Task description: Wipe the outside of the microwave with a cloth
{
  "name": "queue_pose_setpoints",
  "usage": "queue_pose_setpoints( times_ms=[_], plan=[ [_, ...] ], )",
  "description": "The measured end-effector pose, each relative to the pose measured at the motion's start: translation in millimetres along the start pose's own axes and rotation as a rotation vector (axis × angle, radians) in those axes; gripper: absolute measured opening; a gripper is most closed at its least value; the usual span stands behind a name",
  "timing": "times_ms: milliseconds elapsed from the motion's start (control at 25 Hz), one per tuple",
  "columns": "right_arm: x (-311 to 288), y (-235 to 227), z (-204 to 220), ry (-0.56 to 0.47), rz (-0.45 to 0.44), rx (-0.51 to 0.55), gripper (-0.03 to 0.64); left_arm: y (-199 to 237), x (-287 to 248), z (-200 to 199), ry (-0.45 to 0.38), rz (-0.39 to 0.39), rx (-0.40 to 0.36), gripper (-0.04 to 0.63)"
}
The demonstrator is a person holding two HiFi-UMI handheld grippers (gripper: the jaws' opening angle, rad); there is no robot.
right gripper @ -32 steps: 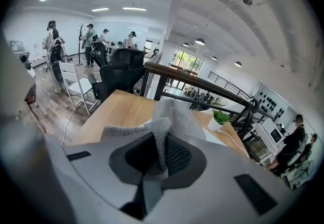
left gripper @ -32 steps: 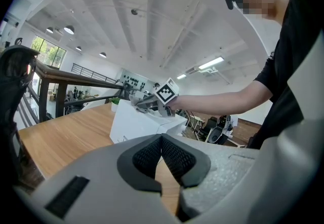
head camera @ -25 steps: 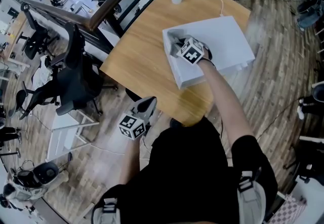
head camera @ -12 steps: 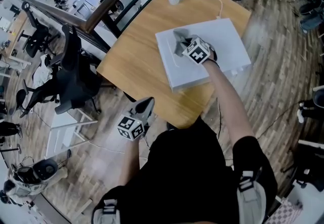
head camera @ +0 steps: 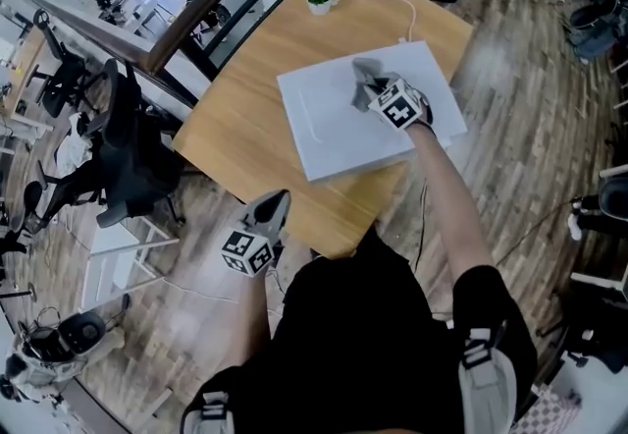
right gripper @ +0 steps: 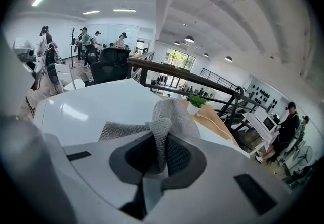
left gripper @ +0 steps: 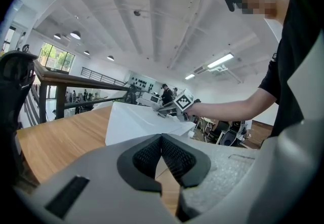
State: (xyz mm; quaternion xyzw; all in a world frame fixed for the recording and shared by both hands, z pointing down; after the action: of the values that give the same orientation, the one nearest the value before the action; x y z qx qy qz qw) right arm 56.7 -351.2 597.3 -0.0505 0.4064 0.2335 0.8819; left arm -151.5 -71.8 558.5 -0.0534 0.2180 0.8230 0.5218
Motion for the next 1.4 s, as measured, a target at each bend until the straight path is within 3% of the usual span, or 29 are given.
queue_pose_setpoints(
  times_ms=[520, 880, 1120, 1400],
  plan=[
    [41.7, -75.5, 49.2, 0.015, 0.076, 0.011, 0.028, -15.4, -9.9, 5.0, -0.015, -0.093, 0.028, 0.002],
    [59.6, -109.6, 82.1, 0.018, 0.075, -0.012, 0.028, -26.6, -15.1, 8.8, -0.034, -0.175, 0.053, 0.002],
    [75.6, -137.6, 98.0, -0.014, 0.1, -0.058, 0.028, -39.5, -22.4, 7.8, -0.062, -0.203, 0.059, 0.002],
    [86.3, -168.6, 94.7, -0.062, 0.135, -0.025, 0.028, -57.3, -23.0, 12.7, -0.08, -0.252, 0.069, 0.002]
  ],
)
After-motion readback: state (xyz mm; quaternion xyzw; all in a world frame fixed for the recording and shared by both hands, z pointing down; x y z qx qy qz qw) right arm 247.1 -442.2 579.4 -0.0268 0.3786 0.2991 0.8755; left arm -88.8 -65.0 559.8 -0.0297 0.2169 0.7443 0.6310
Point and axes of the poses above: the fingertips, and each gripper's own axes: x backward along the fingers, y to its left, z out of its underside, the point moved 2 cm from there along x, backward along the fingers, and after that the axes turned 12 degrees about -z, right-handed, at the moved point
